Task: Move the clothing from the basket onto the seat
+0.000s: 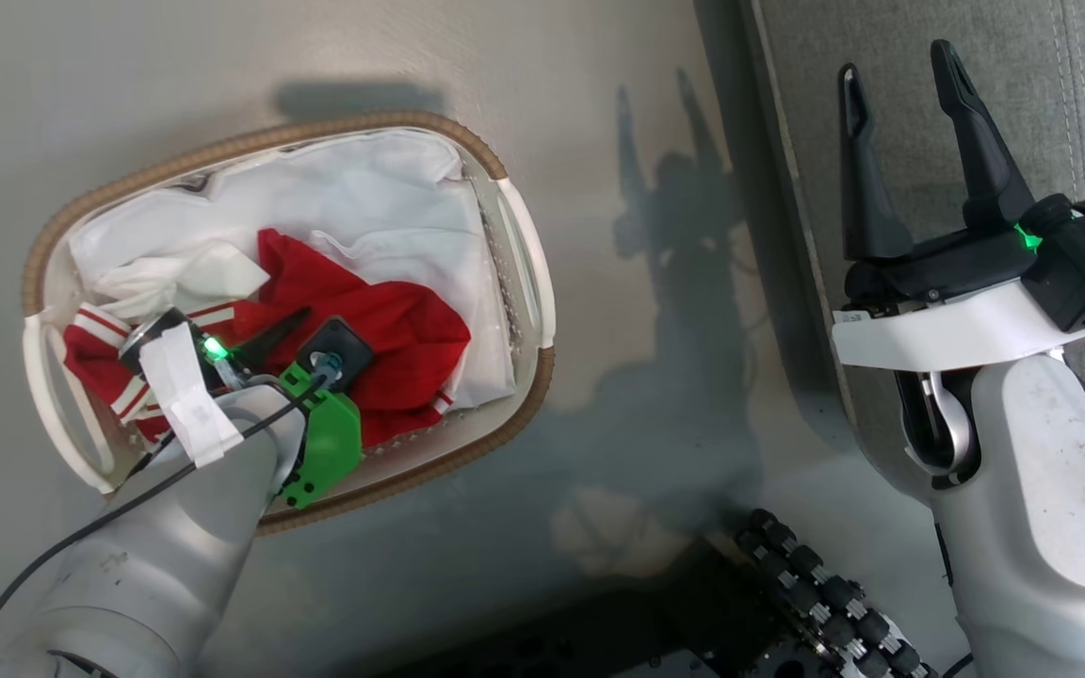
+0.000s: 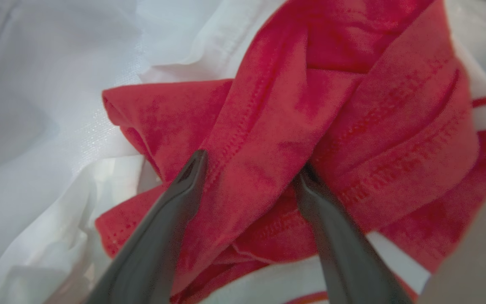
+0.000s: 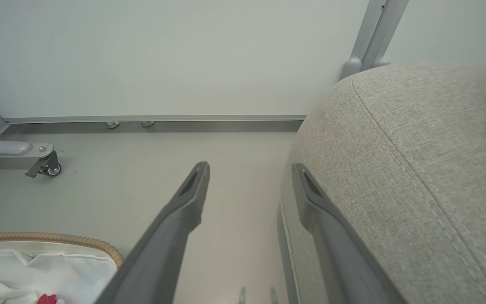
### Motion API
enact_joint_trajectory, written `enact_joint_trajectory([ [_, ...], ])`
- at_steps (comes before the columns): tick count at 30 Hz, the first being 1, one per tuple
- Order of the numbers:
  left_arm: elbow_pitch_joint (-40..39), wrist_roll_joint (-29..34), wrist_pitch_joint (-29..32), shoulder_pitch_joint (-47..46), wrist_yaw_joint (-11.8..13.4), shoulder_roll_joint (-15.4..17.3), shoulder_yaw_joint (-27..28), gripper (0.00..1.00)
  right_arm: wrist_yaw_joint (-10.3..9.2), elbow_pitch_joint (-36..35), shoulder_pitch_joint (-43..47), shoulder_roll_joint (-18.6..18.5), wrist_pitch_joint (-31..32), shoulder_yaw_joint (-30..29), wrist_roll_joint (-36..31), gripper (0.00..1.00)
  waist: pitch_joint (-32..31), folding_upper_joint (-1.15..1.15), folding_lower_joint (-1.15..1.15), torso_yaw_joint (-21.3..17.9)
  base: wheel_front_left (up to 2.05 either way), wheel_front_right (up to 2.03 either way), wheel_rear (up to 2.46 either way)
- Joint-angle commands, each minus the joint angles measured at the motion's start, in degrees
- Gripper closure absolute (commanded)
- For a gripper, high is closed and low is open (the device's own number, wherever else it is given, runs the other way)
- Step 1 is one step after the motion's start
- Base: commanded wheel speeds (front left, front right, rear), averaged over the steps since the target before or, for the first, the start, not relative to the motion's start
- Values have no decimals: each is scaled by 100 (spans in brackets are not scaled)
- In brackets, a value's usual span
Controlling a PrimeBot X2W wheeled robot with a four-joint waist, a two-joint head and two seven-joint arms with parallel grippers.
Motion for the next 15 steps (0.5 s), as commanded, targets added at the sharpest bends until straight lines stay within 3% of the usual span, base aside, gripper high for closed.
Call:
enact_joint_trajectory([
  [1,35,-86,12,-125,27,52,23,11,-8,-18,-79,-10,-13,9,43,0,128,0,-1,-107,0,0,0],
  [2,53,-121,28,-134,34,52,47,50,-8,-15,-70,-10,-13,18,49,0,131,0,-1,-111,0,0,0],
  [4,87,-199,38,-151,68,53,109,100,-8,8,-70,-10,-14,32,59,0,126,0,-1,-118,0,0,0],
  [15,125,-432,-199,149,56,-119,170,100,-8,305,125,-12,-14,86,-135,0,-456,0,-1,-26,0,0,0],
])
